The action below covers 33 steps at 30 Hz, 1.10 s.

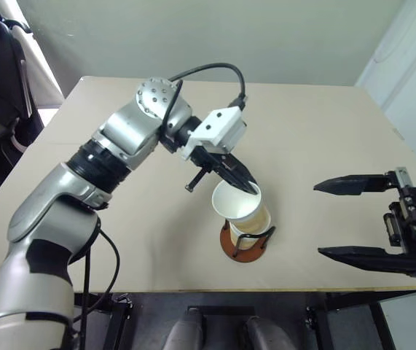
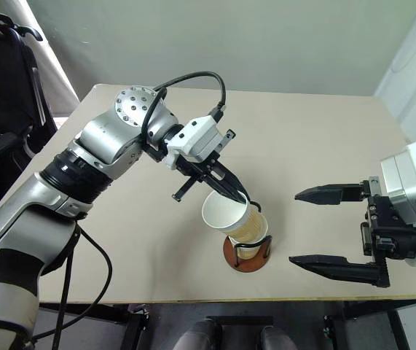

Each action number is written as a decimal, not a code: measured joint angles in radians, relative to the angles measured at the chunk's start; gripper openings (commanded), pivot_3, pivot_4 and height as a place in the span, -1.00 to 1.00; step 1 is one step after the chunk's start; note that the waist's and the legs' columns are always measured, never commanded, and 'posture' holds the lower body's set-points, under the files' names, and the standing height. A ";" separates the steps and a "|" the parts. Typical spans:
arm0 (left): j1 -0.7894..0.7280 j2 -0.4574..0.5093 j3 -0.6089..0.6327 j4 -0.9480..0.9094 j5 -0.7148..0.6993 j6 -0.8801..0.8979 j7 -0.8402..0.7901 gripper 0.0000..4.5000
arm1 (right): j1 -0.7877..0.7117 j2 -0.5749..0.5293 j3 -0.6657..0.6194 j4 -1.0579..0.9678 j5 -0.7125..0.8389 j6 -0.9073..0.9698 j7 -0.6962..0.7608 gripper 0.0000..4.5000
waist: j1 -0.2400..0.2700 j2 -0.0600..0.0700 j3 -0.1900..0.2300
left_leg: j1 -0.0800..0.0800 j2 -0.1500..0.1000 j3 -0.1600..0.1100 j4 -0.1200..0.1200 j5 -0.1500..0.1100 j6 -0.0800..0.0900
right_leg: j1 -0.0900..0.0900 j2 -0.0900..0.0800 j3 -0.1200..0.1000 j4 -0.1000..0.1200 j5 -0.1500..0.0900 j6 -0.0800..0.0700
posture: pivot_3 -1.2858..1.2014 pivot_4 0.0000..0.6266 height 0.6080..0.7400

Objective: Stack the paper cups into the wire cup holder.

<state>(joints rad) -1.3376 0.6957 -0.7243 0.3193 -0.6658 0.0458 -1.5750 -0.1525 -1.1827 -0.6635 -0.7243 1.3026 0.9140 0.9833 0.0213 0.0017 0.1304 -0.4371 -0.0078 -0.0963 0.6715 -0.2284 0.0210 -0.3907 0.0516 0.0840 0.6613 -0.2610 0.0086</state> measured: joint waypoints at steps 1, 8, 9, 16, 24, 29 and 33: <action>0.000 0.001 0.000 0.000 0.000 0.000 0.000 -0.99 | 0.003 0.000 0.000 -0.002 0.001 0.000 -0.001 1.00 | 0.000 0.000 0.000 | 0.000 0.000 0.000 0.000 0.000 0.000 | 0.000 0.000 0.000 0.000 0.000 0.000 | 0.03 -0.52 1.00; 0.001 -0.038 0.000 0.027 0.108 -0.019 -0.001 -0.99 | 0.003 0.000 0.004 -0.009 0.009 -0.009 -0.022 1.00 | 0.002 0.000 0.000 | 0.000 0.000 0.000 0.003 -0.001 0.001 | 0.001 0.000 0.000 0.000 0.000 0.002 | 0.03 -0.52 1.00; 0.003 -0.047 0.000 0.036 0.124 -0.024 -0.001 -0.99 | 0.003 -0.001 0.005 -0.009 0.009 -0.011 -0.023 1.00 | 0.002 0.000 0.000 | 0.000 0.000 0.000 0.004 -0.001 0.002 | 0.001 0.000 0.000 0.000 0.001 0.002 | 0.03 -0.52 1.00; 0.019 -0.104 0.047 0.094 0.213 -0.073 -0.001 0.06 | 0.004 -0.002 0.014 -0.008 -0.010 -0.015 -0.023 1.00 | 0.002 0.000 0.000 | -0.001 0.000 0.000 0.007 -0.002 0.004 | 0.002 0.000 0.000 0.000 0.001 0.003 | 0.03 -0.52 1.00; 0.051 -0.183 0.196 0.100 0.275 -0.046 0.003 0.99 | 0.004 -0.008 0.044 0.009 -0.049 -0.033 0.002 1.00 | 0.003 0.000 0.000 | -0.002 -0.001 0.001 0.010 -0.004 0.006 | 0.002 0.000 0.000 0.000 0.001 0.005 | 0.03 -0.52 1.00; 0.129 -0.059 0.332 0.028 0.257 0.059 0.002 0.99 | -0.013 -0.023 0.150 0.078 -0.146 -0.085 0.102 1.00 | -0.010 0.001 -0.001 | -0.001 0.000 0.002 0.010 -0.004 0.005 | 0.002 0.000 0.001 0.001 0.001 0.005 | 0.03 -0.52 1.00; 0.384 0.250 0.533 -0.026 0.253 0.167 0.016 0.99 | -0.014 -0.026 0.254 0.265 -0.309 -0.175 0.223 1.00 | -0.036 0.003 -0.002 | 0.001 0.001 0.003 0.006 -0.003 0.003 | -0.001 0.001 0.002 0.001 0.001 0.005 | 0.03 -0.52 1.00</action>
<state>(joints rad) -0.9532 0.9456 -0.1916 0.2935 -0.4124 0.2129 -1.5591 -0.1670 -1.2090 -0.4091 -0.4595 0.9936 0.7389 1.2062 -0.0144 0.0050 0.1285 -0.4358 -0.0069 -0.0938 0.6772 -0.2309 0.0241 -0.3914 0.0529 0.0864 0.6621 -0.2596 0.0133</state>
